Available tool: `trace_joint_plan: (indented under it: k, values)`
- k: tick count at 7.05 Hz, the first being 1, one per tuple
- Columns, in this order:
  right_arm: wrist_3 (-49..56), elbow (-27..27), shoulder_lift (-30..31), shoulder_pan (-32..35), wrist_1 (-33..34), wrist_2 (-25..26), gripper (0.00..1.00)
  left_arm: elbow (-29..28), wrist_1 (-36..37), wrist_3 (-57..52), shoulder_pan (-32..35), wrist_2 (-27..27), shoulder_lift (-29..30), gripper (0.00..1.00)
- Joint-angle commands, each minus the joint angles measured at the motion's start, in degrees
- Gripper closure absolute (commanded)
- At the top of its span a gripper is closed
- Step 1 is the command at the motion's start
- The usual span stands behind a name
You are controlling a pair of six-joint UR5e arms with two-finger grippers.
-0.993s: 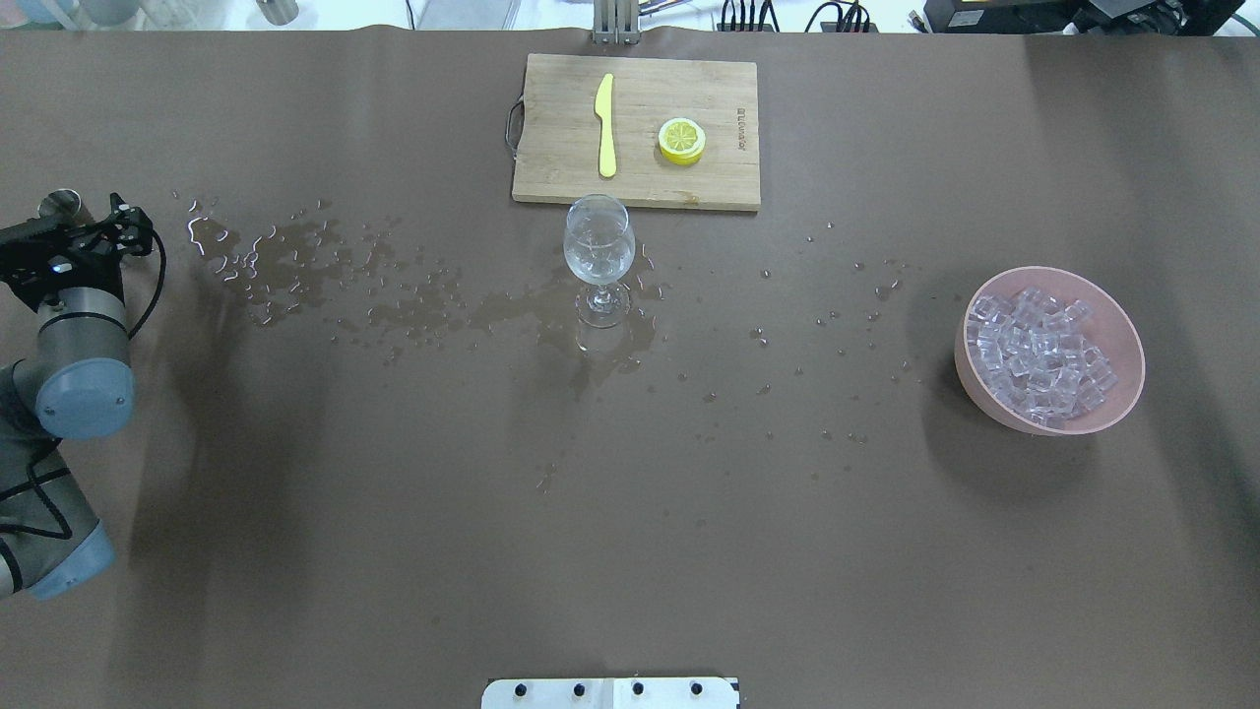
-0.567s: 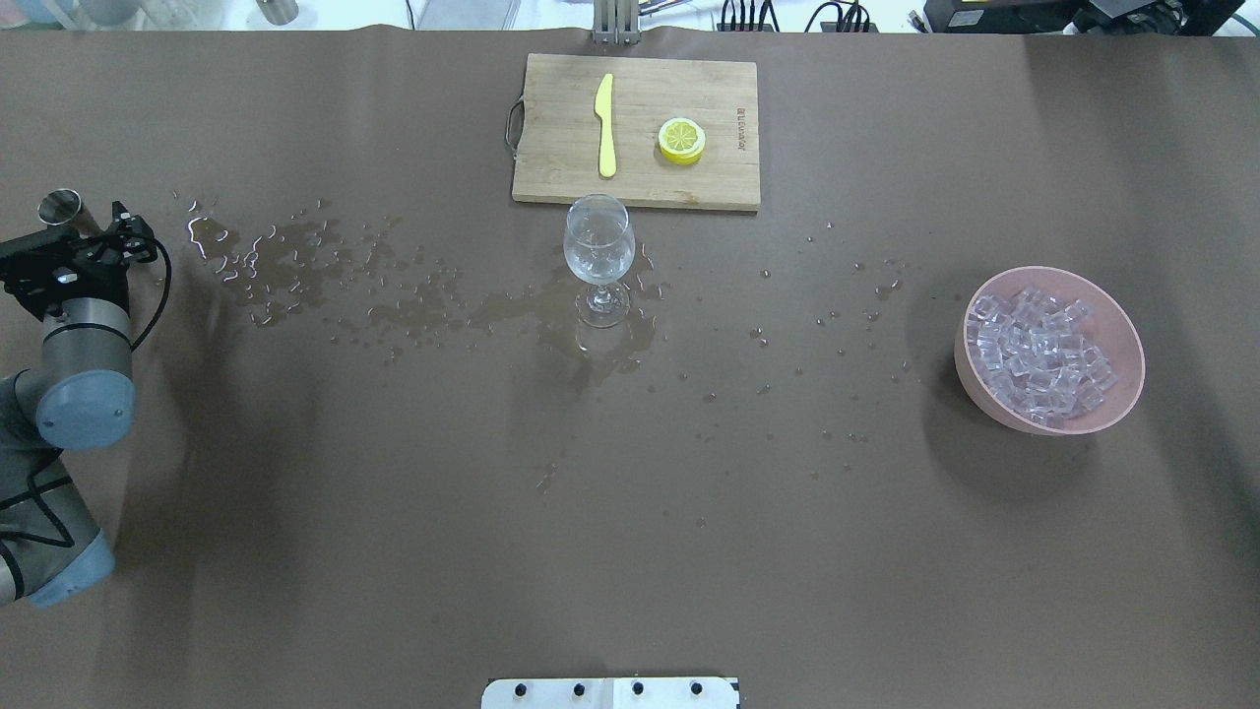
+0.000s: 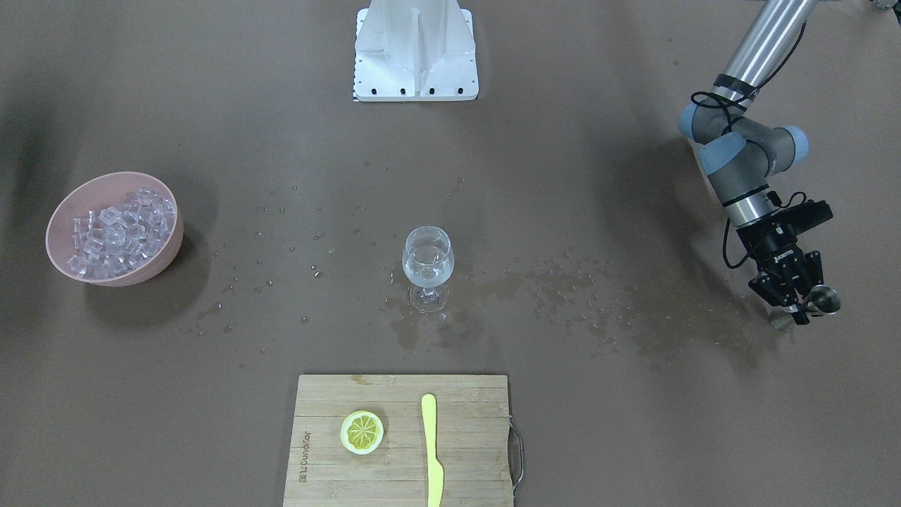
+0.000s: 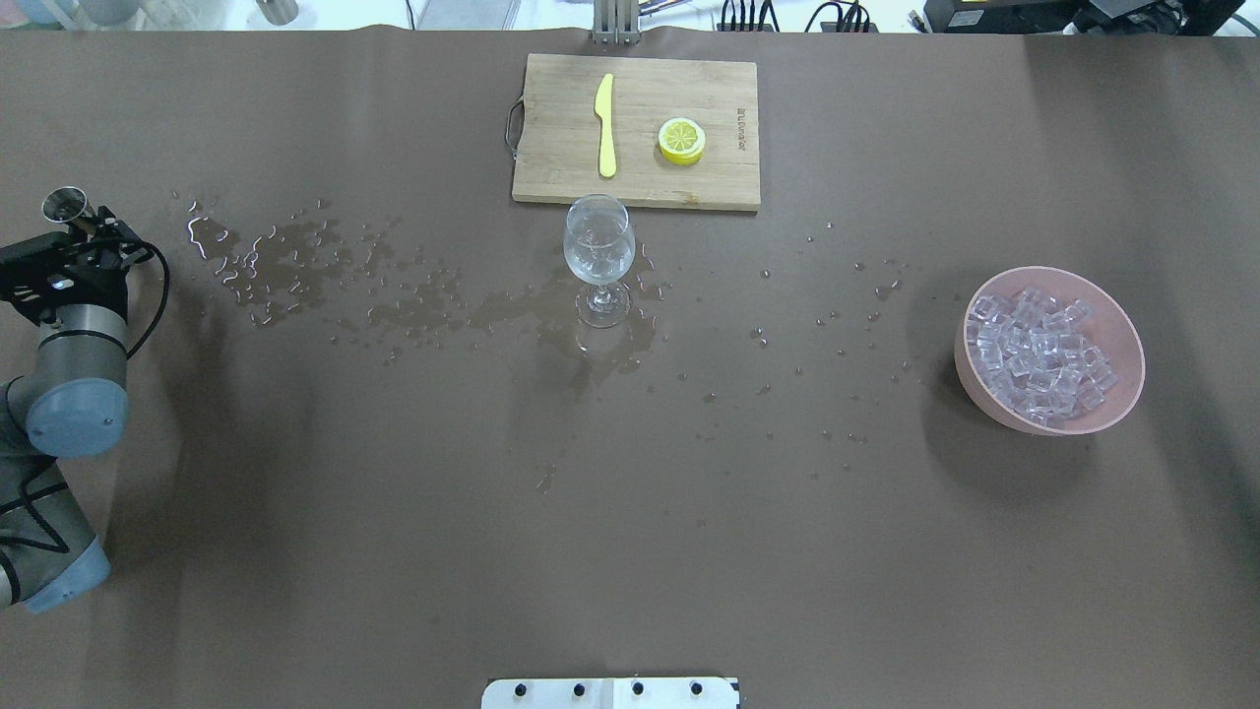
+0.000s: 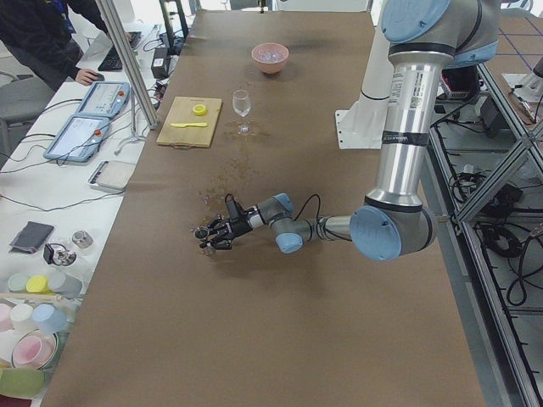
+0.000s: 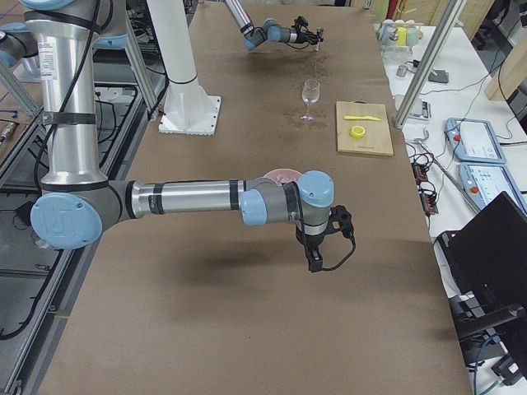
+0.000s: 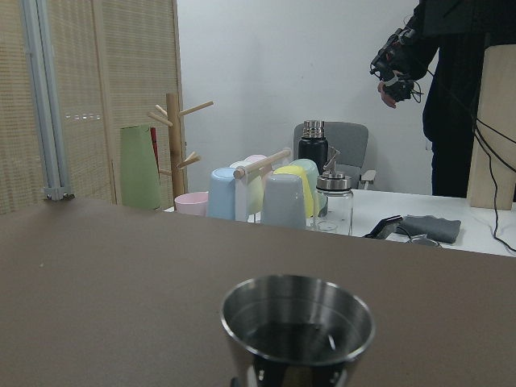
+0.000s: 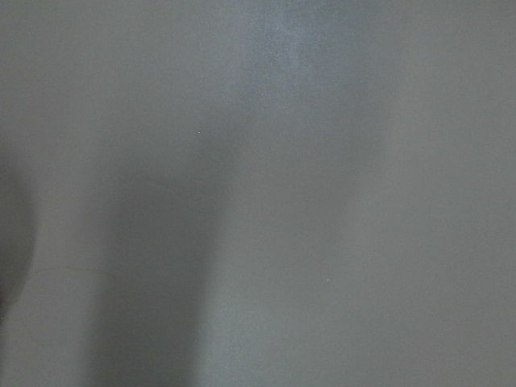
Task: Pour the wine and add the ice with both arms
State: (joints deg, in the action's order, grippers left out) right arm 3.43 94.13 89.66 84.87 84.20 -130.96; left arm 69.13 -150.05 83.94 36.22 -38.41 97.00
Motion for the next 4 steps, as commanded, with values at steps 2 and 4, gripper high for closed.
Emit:
trace_joint_plan:
  k: [2, 4]
  values:
    - [0.0, -0.1, 0.1, 0.0, 0.0, 0.0, 0.0, 0.0, -0.1, 0.0, 0.0, -0.1, -0.1, 0.62]
    - [0.0, 0.0, 0.0, 0.0, 0.0, 0.0, 0.0, 0.0, -0.2, -0.1, -0.1, -0.1, -0.1, 0.67]
